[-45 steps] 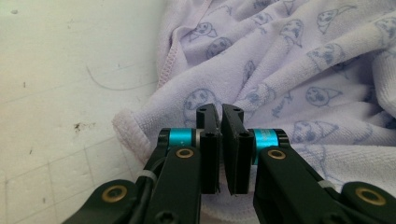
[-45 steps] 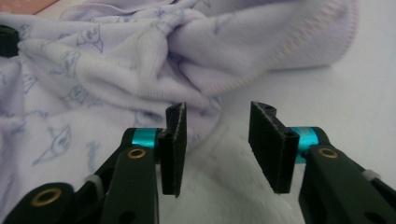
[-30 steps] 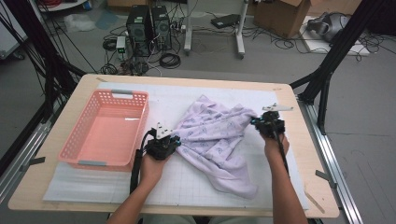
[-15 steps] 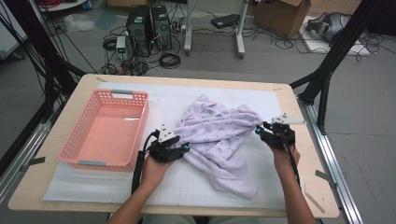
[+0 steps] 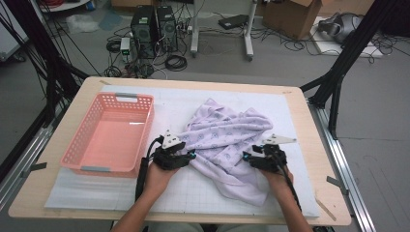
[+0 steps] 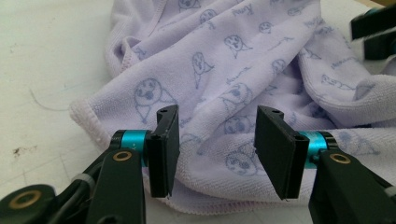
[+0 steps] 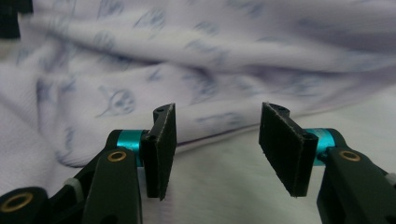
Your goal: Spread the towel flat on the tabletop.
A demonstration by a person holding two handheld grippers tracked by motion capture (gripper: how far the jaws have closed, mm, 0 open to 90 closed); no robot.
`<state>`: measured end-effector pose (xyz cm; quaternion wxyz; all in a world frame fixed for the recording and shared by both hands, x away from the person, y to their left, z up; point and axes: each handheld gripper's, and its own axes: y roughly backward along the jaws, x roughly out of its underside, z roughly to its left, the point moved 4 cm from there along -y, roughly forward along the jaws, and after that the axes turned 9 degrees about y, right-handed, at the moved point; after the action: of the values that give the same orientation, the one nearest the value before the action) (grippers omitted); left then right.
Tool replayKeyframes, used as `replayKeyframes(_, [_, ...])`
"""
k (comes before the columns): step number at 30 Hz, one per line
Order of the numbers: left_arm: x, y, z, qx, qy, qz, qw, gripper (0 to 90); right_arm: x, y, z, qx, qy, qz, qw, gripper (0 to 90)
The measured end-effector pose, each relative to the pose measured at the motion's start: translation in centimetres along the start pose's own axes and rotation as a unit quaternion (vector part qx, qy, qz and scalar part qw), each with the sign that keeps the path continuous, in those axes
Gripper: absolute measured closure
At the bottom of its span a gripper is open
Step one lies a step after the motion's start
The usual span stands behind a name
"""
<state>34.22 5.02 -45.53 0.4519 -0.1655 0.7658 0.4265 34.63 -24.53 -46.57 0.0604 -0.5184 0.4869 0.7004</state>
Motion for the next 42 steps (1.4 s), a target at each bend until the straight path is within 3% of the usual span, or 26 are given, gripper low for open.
replayKeyframes(2, [0.0,0.0,0.0,0.001,0.002,-0.001,1.0,50.2,0.1,-1.3,1.2,-0.009,0.017,0.03,0.9994,44.0])
replayKeyframes(3, [0.1,0.0,0.1,-0.001,0.002,0.001,1.0,50.1,0.1,-1.5,1.6,0.01,0.034,0.029,0.9989,45.7])
replayKeyframes(4, [0.1,0.0,0.2,-0.001,0.003,0.002,1.0,50.1,0.0,-1.6,1.8,0.017,0.042,0.031,0.9985,50.2])
replayKeyframes(7, [0.1,0.0,0.2,-0.005,0.004,0.002,1.0,50.1,-0.1,-1.5,2.0,-0.004,0.053,0.027,0.9982,81.5])
replayKeyframes(10, [0.1,0.1,0.2,-0.007,0.005,-0.001,1.0,50.3,-0.2,-1.4,1.8,-0.01,0.068,0.03,0.9972,86.1])
replayKeyframes(12, [0.1,0.1,0.2,-0.008,0.007,-0.001,0.9999,50.3,-0.2,-1.0,0.7,0.006,0.06,0.029,0.9977,86.2])
replayKeyframes(14, [0.2,0.0,0.2,-0.008,0.002,0.002,1.0,50.9,0.0,0.1,-1.5,0.047,0.038,0.022,0.9979,86.4])
replayKeyframes(15, [0.2,0.0,0.1,-0.007,0.004,0.0,1.0,51.2,0.2,0.7,-2.6,0.077,0.034,0.024,0.9962,86.3])
replayKeyframes(17, [0.2,0.0,0.0,-0.005,0.001,0.001,1.0,51.2,0.6,2.1,-4.6,0.111,0.018,0.015,0.9935,86.3])
replayKeyframes(19, [0.1,-0.1,-0.2,-0.002,0.002,0.0,1.0,51.0,1.3,3.9,-6.7,0.153,-0.009,0.0,0.9881,86.3])
replayKeyframes(22, [0.3,-0.3,-0.6,0.004,-0.002,0.006,1.0,50.5,2.1,5.3,-8.4,0.176,-0.055,-0.014,0.9827,79.3])
replayKeyframes(25, [0.4,-0.5,-1.4,0.017,-0.008,0.011,0.9998,49.4,2.5,6.0,-9.0,0.174,-0.09,-0.033,0.9801,69.5])
replayKeyframes(27, [0.4,-0.7,-2.3,0.032,-0.017,0.015,0.9992,48.9,2.3,6.7,-9.0,0.166,-0.097,-0.053,0.98,67.4])
replayKeyframes(30, [0.4,-1.4,-3.8,0.055,-0.045,0.021,0.9972,46.2,1.8,7.5,-8.6,0.156,-0.093,-0.071,0.9808,66.1])
replayKeyframes(33, [0.0,-2.2,-4.6,0.059,-0.053,0.027,0.9965,45.7,1.7,7.8,-8.2,0.146,-0.089,-0.077,0.9822,65.0])
replayKeyframes(37, [0.2,-3.5,-6.2,0.072,-0.075,0.059,0.9928,48.3,1.6,8.2,-7.6,0.128,-0.094,-0.083,0.9837,60.4])
replayKeyframes(40, [0.7,-4.5,-7.2,0.077,-0.095,0.074,0.9897,44.8,2.1,9.0,-6.6,0.117,-0.073,-0.067,0.9882,54.8])
replayKeyframes(42, [0.9,-5.1,-7.7,0.077,-0.1,0.078,0.9889,43.6,3.0,9.4,-6.1,0.116,-0.062,-0.05,0.99,53.5])
